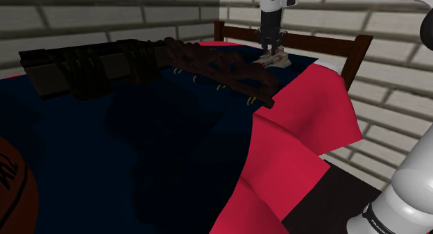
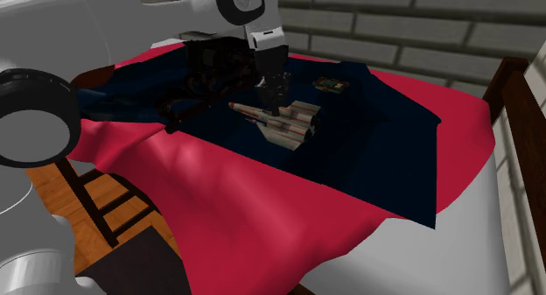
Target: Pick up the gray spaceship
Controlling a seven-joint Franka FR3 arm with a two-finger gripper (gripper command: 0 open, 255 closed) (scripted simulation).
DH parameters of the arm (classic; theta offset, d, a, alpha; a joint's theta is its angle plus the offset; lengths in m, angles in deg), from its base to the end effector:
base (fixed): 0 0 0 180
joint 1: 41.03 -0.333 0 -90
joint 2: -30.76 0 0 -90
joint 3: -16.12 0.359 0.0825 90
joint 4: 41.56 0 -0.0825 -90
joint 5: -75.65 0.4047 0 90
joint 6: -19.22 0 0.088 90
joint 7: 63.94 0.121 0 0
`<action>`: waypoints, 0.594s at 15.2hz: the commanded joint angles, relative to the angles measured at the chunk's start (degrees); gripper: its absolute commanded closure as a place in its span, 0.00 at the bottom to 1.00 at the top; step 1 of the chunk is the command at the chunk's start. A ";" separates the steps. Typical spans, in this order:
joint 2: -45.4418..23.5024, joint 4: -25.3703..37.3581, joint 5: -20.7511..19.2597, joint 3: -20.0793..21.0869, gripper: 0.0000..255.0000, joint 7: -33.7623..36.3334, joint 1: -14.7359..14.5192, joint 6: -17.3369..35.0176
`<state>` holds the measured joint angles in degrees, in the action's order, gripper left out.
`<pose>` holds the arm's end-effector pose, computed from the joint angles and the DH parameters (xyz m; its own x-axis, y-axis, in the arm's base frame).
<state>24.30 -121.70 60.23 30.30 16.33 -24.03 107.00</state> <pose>0.6076 -0.0733 0.6731 0.1037 -0.9653 0.2395 -0.9946 -0.1030 0.0156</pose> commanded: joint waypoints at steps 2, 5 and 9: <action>-1.04 3.71 -0.36 0.22 1.00 -0.15 -0.41 -2.69; -2.34 7.83 -0.79 0.34 1.00 -0.57 -0.77 -5.54; -4.03 12.69 -1.41 0.47 1.00 -1.04 -1.28 -8.75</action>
<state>20.51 -109.87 58.93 30.76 15.42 -25.25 98.84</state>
